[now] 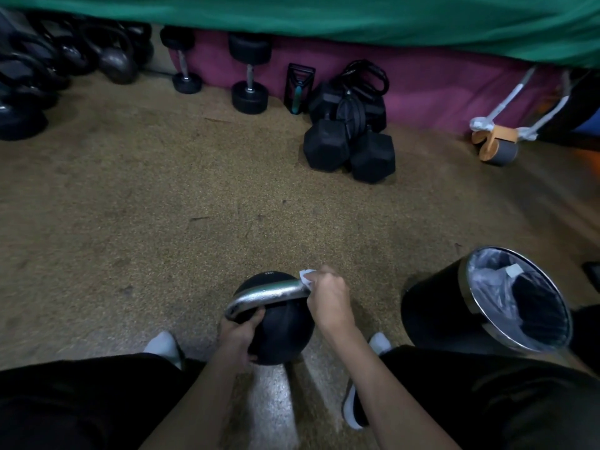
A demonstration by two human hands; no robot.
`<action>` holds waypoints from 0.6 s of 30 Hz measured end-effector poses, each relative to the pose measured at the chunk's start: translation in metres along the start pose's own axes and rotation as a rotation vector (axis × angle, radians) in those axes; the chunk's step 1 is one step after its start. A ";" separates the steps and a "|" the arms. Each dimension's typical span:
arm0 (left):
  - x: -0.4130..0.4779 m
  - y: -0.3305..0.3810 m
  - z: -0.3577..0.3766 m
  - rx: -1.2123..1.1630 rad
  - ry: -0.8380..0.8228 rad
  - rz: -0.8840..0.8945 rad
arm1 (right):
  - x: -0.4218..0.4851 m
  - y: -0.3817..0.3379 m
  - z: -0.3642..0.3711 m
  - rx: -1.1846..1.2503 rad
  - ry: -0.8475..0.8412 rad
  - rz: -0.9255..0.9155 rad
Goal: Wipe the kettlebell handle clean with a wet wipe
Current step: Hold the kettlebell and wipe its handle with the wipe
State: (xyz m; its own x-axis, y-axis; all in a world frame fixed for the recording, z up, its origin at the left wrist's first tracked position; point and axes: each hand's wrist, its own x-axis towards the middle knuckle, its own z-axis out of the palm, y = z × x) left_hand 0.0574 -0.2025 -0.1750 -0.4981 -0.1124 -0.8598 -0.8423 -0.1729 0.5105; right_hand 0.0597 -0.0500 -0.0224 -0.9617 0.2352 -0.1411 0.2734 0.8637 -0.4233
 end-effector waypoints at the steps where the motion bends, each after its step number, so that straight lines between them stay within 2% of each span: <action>1: 0.001 -0.001 -0.001 -0.002 0.004 -0.002 | -0.001 -0.002 0.001 -0.006 -0.002 -0.003; 6: -0.003 0.001 -0.001 0.013 -0.002 0.003 | -0.013 0.000 0.005 -0.009 0.007 -0.047; 11: 0.001 0.001 0.000 0.024 -0.011 -0.014 | -0.006 0.003 0.004 0.006 0.028 0.010; 18: -0.001 0.000 0.000 0.037 0.009 -0.007 | -0.021 0.002 0.017 0.059 0.094 -0.075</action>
State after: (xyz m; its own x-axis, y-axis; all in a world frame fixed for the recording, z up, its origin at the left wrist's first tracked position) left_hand 0.0579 -0.2027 -0.1738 -0.4907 -0.1198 -0.8631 -0.8527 -0.1376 0.5039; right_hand 0.0804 -0.0608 -0.0360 -0.9766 0.2138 -0.0232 0.1983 0.8536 -0.4817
